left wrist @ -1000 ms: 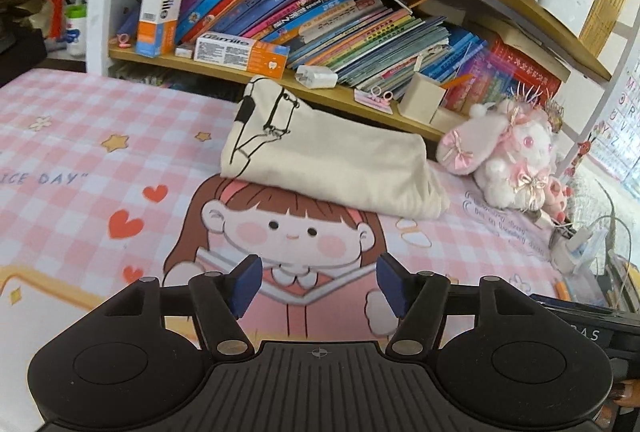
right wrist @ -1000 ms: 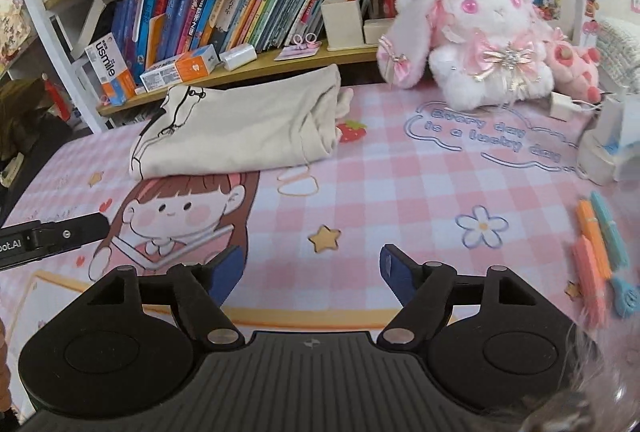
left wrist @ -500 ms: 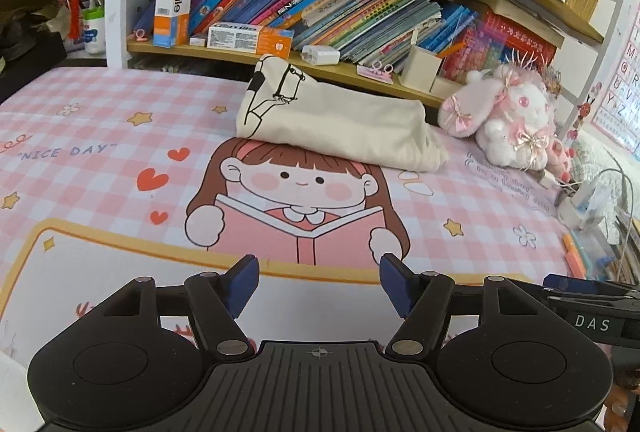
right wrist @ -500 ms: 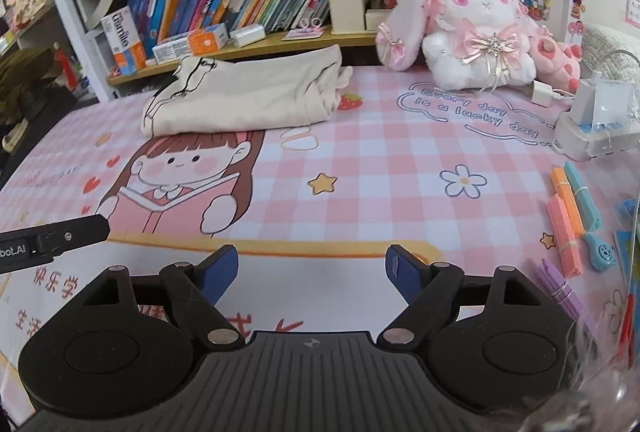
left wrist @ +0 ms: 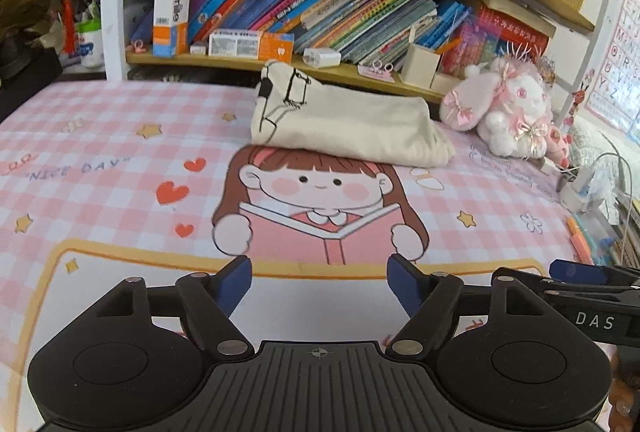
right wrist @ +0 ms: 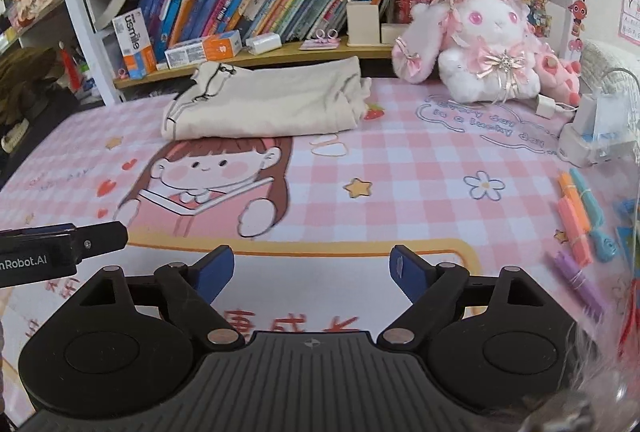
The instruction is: Fold clothes
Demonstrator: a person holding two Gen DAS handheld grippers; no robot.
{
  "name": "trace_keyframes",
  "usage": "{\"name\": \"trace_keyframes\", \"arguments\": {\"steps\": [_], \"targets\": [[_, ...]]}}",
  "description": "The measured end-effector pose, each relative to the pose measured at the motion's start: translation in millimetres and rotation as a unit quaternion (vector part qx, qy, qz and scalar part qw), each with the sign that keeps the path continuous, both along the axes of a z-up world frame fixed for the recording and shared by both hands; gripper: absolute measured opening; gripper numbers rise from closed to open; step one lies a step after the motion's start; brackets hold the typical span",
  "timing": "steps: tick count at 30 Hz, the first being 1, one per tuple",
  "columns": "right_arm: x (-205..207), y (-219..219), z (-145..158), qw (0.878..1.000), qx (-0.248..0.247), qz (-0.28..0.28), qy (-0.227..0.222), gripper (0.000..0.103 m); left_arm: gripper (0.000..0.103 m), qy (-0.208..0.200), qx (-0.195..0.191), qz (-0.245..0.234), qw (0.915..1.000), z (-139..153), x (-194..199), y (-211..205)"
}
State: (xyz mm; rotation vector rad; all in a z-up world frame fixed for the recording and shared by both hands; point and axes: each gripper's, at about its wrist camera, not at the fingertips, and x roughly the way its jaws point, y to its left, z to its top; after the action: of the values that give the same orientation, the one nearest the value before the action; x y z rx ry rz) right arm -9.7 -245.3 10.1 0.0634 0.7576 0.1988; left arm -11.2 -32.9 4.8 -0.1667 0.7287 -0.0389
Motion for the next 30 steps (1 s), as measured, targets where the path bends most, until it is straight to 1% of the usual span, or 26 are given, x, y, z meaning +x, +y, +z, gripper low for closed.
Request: {"name": "trace_keyframes", "arguments": {"steps": [2, 6, 7, 9, 11, 17, 22, 30], "targets": [[-2.1, 7.3, 0.3, 1.0, -0.006, -0.006, -0.001, 0.085, 0.079, 0.004, 0.005, -0.002, 1.0, -1.0, 0.4, 4.5], [-5.3, 16.1, -0.9, 1.0, -0.004, -0.024, 0.001, 0.088, 0.081, 0.004, 0.017, -0.02, 0.9997, -1.4, 1.4, 9.8], [-5.7, 18.0, -1.3, 1.0, -0.004, -0.028, 0.002, 0.088, 0.082, 0.003, 0.019, -0.022, 0.9996, -0.8, 1.8, 11.9], [-6.5, 21.8, -1.6, 0.999, -0.006, -0.035, 0.002, 0.091, 0.086, 0.001, 0.022, -0.026, 0.9994, 0.1, 2.3, 15.0], [-7.7, 25.2, -1.3, 0.999, -0.009, -0.04, -0.003, 0.095, 0.087, -0.001, 0.024, -0.029, 0.9993, 0.9, 2.7, 17.5], [-6.4, 32.8, 1.0, 0.999, -0.018, -0.044, -0.01, 0.1, 0.089, -0.014, 0.032, -0.041, 0.9985, 5.7, 2.1, 21.2], [-8.1, 34.9, 2.2, 0.998, -0.023, -0.048, -0.013, 0.103, 0.095, -0.019, 0.039, -0.044, 0.9981, 7.1, -0.6, 20.1], [-14.4, 34.2, 2.9, 0.998, -0.028, -0.056, -0.013, 0.103, 0.096, -0.015, 0.033, -0.041, 0.9985, 6.8, -6.1, 21.5]]}}
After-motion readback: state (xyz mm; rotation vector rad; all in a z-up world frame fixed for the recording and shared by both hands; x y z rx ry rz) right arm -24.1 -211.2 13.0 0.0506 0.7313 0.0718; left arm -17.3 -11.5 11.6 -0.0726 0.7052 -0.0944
